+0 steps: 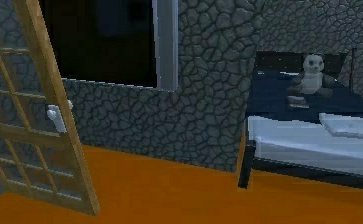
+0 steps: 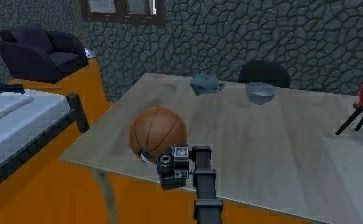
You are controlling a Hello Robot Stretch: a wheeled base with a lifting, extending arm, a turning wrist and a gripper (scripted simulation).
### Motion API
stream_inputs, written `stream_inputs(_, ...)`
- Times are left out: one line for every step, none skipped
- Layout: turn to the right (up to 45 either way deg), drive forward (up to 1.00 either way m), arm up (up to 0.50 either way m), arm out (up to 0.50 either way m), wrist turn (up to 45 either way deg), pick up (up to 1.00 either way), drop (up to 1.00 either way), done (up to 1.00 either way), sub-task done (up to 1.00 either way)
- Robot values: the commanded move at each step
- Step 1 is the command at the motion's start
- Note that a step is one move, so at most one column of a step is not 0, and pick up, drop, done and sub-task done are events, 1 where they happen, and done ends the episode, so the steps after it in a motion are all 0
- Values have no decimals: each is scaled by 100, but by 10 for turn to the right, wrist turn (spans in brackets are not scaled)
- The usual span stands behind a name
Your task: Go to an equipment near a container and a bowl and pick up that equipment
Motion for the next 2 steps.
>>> stream_inputs(0,0,10,0,0,0,0,0,0)
stream_inputs(0,0,0,0,0,0,0,100,0)
